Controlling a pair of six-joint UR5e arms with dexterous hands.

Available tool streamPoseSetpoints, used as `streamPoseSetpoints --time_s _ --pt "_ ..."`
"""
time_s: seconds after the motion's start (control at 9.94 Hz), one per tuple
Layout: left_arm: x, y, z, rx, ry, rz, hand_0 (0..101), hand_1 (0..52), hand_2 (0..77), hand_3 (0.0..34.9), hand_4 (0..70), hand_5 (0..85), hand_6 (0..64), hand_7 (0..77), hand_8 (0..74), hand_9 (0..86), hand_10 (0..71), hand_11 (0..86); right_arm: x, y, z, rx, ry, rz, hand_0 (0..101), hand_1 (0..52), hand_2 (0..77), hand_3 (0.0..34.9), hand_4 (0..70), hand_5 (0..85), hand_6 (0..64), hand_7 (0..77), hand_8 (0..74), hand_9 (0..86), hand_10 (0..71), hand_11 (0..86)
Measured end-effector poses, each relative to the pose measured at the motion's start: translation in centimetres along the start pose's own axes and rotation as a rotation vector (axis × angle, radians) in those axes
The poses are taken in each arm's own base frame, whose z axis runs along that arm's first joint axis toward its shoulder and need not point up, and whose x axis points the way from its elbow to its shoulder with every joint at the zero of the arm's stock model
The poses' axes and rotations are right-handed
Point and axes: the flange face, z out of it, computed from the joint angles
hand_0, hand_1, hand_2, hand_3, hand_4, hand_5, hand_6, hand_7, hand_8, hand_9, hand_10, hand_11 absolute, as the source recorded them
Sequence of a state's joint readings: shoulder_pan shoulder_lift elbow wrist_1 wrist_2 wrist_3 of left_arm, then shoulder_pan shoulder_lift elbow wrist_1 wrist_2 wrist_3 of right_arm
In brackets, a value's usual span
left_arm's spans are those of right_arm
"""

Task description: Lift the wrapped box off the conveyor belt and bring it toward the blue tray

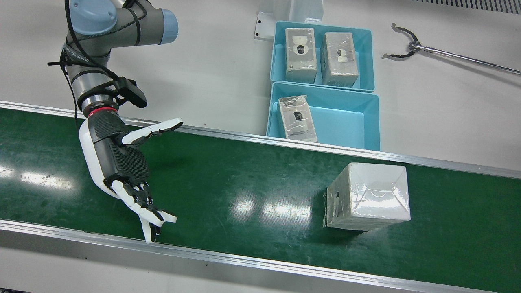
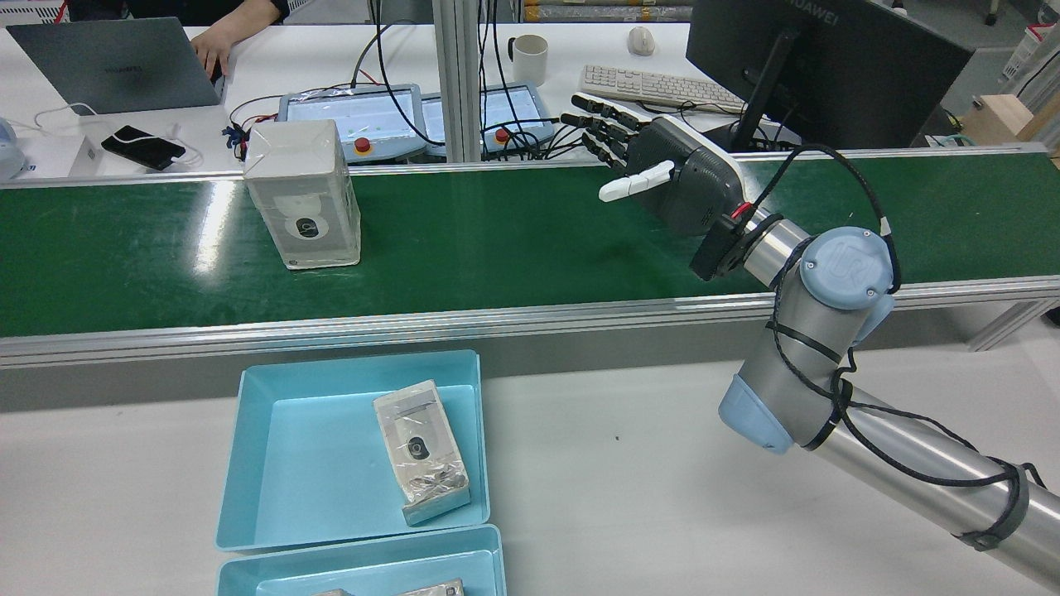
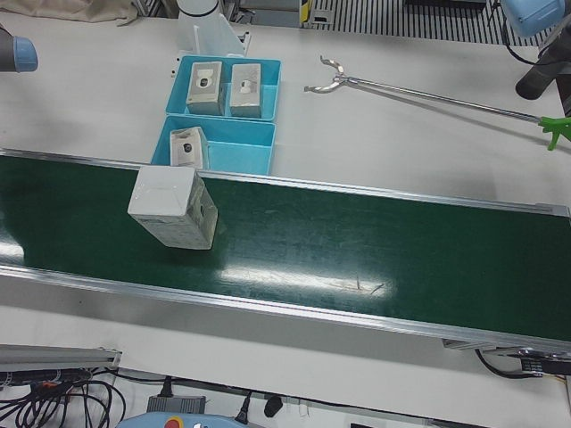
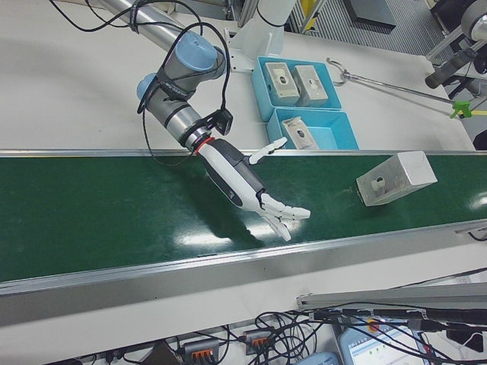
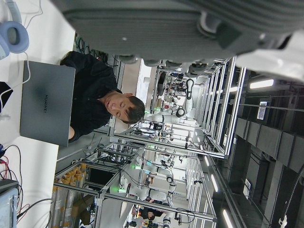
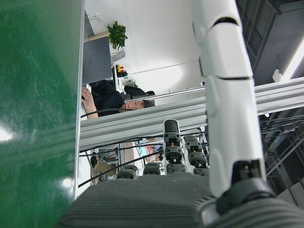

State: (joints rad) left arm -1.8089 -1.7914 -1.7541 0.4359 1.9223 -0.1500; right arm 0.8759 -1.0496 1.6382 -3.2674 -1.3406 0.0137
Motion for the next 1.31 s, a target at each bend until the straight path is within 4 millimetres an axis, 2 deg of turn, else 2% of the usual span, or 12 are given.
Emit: streamPoseSetpoints --time_s 0.1,0.2,0.3,0.4,0.5,0.6,0.8,1.31 --pt "0.00 0.00 0.00 0.000 0.000 0.000 0 0.0 1.1 0.0 0.0 1.1 0.0 0.5 0.5 0.5 0.5 0.0 0.08 0.05 0.01 -0.001 0.001 0.000 53 19.6 8.2 1.8 9.8 9.8 6.0 18.0 0.0 2.7 1.1 3.8" --pt "0.00 0.00 0.00 0.000 0.000 0.000 0 0.0 1.1 0.0 0.0 1.1 0.0 0.5 0.5 0.5 0.5 0.0 0.20 0.05 0.01 -0.001 0.002 0.001 53 19.6 8.2 1.8 15.3 14.2 6.0 18.0 0.0 2.2 1.1 3.8" --pt "0.00 0.00 0.00 0.000 0.000 0.000 0 0.0 1.1 0.0 0.0 1.1 0.0 0.5 0.5 0.5 0.5 0.0 0.31 0.08 0.04 -0.002 0.003 0.002 53 19.6 8.2 1.8 15.3 14.2 6.0 18.0 0.0 2.2 1.1 3.8" --pt "0.00 0.00 0.00 0.000 0.000 0.000 0 0.0 0.5 0.0 0.0 1.1 0.0 0.5 0.5 0.5 0.5 0.0 0.40 0.08 0.04 -0.002 0.004 0.002 54 22.4 12.5 1.6 15.8 15.3 6.0 16.9 0.0 2.2 3.3 4.9" --pt "0.00 0.00 0.00 0.000 0.000 0.000 0 0.0 1.1 0.0 0.0 1.1 0.0 0.5 0.5 0.5 0.0 0.0 0.46 0.08 0.05 -0.002 0.005 0.003 54 22.4 12.5 1.6 15.8 15.3 6.0 16.4 0.0 2.2 2.2 4.9" --pt "0.00 0.00 0.00 0.000 0.000 0.000 0 0.0 1.1 0.0 0.0 1.1 0.0 0.5 0.5 0.5 0.5 0.0 0.49 0.10 0.06 -0.002 0.005 0.003 54 19.6 13.6 1.8 16.9 15.3 6.5 18.0 0.0 2.7 2.2 6.0" --pt "0.00 0.00 0.00 0.000 0.000 0.000 0 0.0 1.1 0.0 0.0 1.1 0.0 0.5 0.5 0.5 0.5 0.0 0.52 0.12 0.06 -0.003 0.005 0.004 54 19.6 11.4 1.8 16.9 15.3 6.5 18.0 0.0 2.7 2.2 6.0" --pt "0.00 0.00 0.00 0.000 0.000 0.000 0 0.0 1.1 0.0 0.0 1.1 0.0 0.5 0.5 0.5 0.5 0.0 1.02 0.10 0.08 -0.002 0.013 0.006 54 19.6 12.5 1.8 19.6 16.9 6.5 19.1 0.0 2.2 2.2 4.9"
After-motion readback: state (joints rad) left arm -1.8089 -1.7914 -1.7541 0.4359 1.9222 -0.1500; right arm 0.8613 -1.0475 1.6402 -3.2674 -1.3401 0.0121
